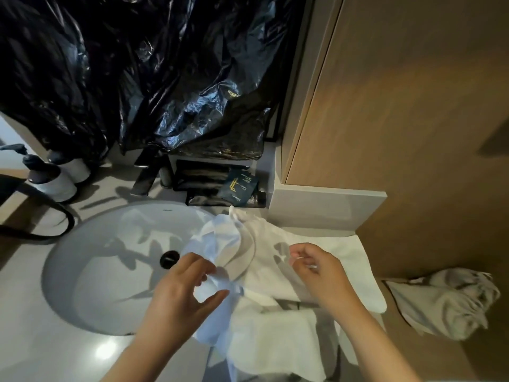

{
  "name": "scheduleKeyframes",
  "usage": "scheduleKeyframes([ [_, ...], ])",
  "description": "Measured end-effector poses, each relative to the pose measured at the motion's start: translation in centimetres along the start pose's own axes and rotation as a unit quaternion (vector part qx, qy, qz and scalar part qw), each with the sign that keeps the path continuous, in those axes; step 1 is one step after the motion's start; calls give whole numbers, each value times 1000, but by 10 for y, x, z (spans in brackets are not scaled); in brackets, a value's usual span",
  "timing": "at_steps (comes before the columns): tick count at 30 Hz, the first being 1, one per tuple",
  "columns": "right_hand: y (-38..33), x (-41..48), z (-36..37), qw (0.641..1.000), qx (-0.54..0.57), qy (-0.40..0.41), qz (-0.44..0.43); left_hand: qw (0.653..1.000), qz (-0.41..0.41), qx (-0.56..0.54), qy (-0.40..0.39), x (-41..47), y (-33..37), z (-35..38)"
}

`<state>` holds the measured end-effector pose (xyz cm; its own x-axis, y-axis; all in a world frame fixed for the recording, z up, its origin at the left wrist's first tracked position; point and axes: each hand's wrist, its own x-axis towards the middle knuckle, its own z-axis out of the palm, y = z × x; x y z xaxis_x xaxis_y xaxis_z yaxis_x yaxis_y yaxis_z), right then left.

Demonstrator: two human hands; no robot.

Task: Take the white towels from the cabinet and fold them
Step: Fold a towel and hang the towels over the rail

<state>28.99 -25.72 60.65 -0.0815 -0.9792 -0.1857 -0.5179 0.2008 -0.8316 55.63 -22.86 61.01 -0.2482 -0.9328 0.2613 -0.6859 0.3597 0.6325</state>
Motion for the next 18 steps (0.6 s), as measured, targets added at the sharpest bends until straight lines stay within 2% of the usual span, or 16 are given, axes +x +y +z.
scheduleKeyframes([
  [8,5,-11,1,1000,-2,-9,4,995,0,26,91,5,-7,25],
  [15,14,-16,5,1000,-7,-7,16,990,1,49,134,6,-7,35],
  [18,15,-16,4,1000,-7,-8,22,991,-35,22,124,10,2,23],
])
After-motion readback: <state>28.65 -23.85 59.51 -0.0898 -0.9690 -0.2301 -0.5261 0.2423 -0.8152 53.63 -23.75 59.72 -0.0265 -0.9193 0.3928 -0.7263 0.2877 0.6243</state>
